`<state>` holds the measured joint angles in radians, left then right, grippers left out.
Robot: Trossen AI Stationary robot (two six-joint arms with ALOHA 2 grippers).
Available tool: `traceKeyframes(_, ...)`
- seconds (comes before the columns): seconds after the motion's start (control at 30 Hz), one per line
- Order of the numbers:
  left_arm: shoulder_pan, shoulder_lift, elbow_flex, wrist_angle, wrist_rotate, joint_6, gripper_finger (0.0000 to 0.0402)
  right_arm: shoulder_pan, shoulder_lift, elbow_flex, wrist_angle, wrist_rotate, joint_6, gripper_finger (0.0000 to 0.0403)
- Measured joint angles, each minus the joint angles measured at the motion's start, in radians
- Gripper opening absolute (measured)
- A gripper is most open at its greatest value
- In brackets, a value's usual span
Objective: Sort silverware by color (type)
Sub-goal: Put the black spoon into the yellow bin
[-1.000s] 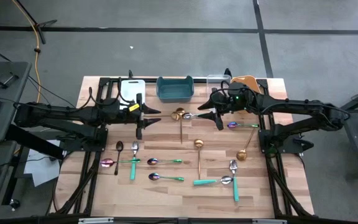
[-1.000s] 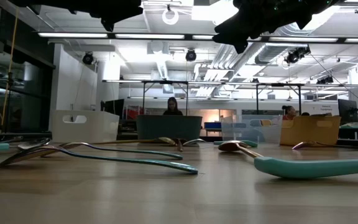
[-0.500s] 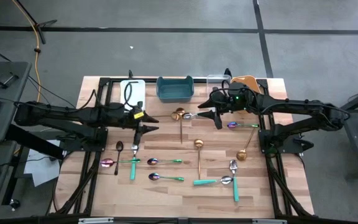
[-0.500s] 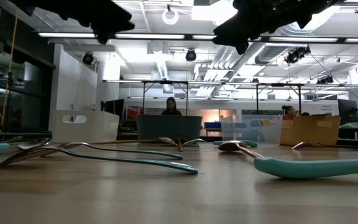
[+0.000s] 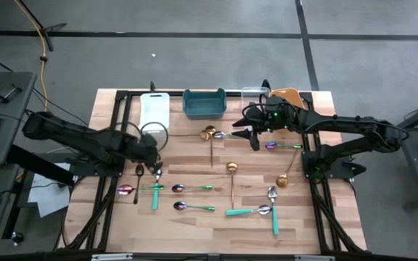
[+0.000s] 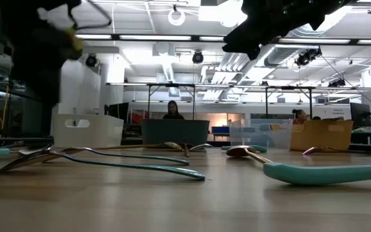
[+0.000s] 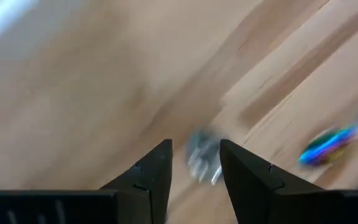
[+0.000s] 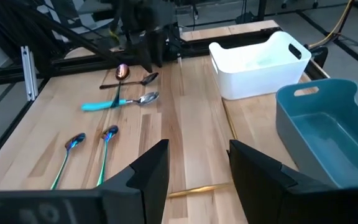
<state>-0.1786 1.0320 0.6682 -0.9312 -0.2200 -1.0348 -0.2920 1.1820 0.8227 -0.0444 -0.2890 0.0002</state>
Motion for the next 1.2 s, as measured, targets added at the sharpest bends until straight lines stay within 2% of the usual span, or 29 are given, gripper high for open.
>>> traceKeyframes(0.1,-0.045,0.069,0.000,-0.074,0.059,-0.129,0.0129,0.000,0.000,0.000,-0.011,0.000,0.000,0.0160)
traceKeyframes(0.27,-0.113,0.179,0.000,-0.100,0.167,-0.245,0.0129,0.000,0.000,0.000,-0.027,0.000,-0.019,0.0160)
traceKeyframes(0.43,-0.191,0.254,0.000,-0.125,0.210,-0.370,0.0129,0.000,0.000,0.000,-0.027,0.000,-0.027,0.0160)
traceKeyframes(0.67,-0.307,0.302,0.000,-0.116,0.189,-0.559,0.0129,0.000,0.000,0.000,-0.027,0.000,-0.026,0.0160)
traceKeyframes(0.83,-0.352,0.330,0.000,-0.111,0.163,-0.665,0.0129,0.000,0.000,0.000,-0.027,0.000,-0.024,0.0160)
traceKeyframes(1.2,-0.361,0.392,-0.033,-0.014,0.166,-0.692,0.0129,0.000,0.000,0.000,-0.029,-0.001,-0.024,0.0160)
